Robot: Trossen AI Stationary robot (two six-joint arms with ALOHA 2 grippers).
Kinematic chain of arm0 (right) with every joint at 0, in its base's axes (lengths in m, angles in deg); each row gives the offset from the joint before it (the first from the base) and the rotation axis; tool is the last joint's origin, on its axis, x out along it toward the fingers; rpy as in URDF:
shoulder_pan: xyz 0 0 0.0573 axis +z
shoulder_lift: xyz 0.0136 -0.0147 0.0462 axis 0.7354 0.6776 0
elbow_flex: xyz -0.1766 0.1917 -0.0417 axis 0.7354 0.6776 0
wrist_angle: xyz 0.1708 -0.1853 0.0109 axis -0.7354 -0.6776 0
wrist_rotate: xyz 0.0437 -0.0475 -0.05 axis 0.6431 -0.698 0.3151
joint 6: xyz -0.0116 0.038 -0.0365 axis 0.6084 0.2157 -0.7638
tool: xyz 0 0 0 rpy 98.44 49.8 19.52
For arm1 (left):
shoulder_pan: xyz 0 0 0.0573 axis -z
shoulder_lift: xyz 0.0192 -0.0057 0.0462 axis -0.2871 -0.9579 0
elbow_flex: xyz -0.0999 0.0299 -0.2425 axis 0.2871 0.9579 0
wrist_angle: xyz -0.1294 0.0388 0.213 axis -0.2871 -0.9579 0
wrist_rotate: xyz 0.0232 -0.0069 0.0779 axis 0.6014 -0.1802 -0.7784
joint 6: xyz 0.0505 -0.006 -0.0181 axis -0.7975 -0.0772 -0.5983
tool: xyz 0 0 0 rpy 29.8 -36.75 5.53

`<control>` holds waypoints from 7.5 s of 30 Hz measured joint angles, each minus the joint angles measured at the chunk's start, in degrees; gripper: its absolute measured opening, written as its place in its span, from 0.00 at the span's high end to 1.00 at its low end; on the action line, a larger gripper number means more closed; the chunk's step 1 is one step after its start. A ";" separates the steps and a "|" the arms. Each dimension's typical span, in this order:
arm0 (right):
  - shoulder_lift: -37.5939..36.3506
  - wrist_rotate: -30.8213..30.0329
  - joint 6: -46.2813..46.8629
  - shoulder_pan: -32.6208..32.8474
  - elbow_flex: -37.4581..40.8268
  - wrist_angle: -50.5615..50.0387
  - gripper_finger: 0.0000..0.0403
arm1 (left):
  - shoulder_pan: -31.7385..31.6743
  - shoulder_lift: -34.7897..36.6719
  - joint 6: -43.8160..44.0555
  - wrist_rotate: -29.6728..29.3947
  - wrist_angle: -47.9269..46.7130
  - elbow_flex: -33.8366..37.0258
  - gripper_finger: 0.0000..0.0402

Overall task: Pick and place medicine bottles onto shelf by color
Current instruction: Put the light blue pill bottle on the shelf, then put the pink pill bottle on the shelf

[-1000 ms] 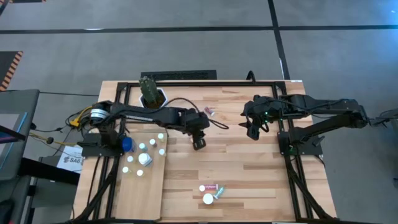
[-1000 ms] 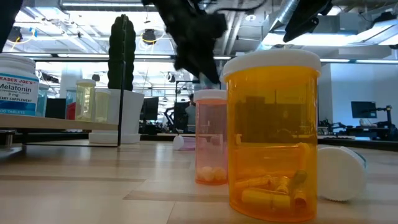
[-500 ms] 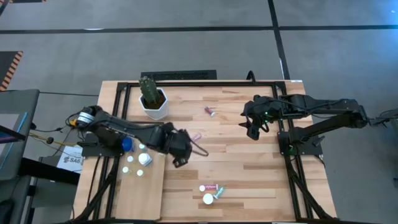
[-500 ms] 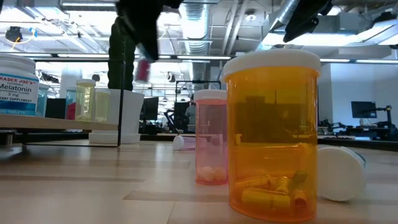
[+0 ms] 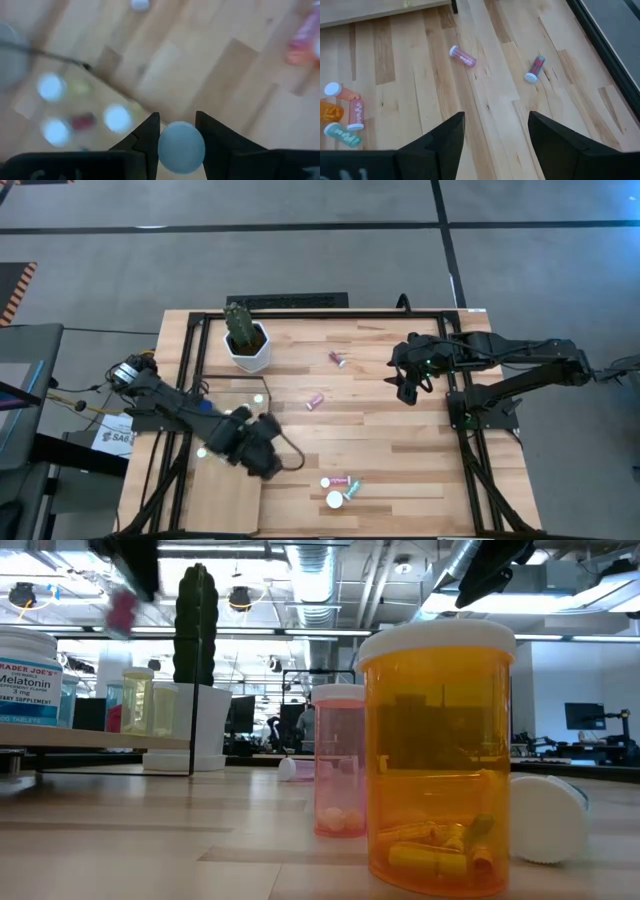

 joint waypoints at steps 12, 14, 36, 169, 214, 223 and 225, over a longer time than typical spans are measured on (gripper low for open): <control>-0.01 -0.01 0.00 0.00 0.00 0.00 0.41 | 16.19 1.39 40.56 -1.28 1.29 0.00 0.77; -0.01 0.00 0.00 0.00 0.00 0.01 0.41 | 18.45 1.39 44.34 -2.24 0.05 0.00 0.77; -0.02 0.00 0.00 0.00 0.01 0.02 0.41 | 41.48 2.88 60.37 -7.88 -10.69 11.02 0.77; 0.00 -0.02 0.00 0.00 0.02 3.07 0.41 | -21.97 -20.13 -43.86 5.99 1.00 -19.08 0.61; 32.01 13.48 -18.70 -2.78 -2.19 24.16 0.41 | -23.40 5.69 -27.05 -5.83 -7.22 -16.76 0.61; 36.92 17.88 -26.99 -8.56 -3.21 29.62 0.41 | -20.93 5.65 -19.70 -6.86 -7.93 -16.76 0.61; 39.24 18.03 -27.18 -9.10 -3.92 30.83 0.41 | -20.54 5.65 -18.64 -6.94 -7.91 -16.79 0.61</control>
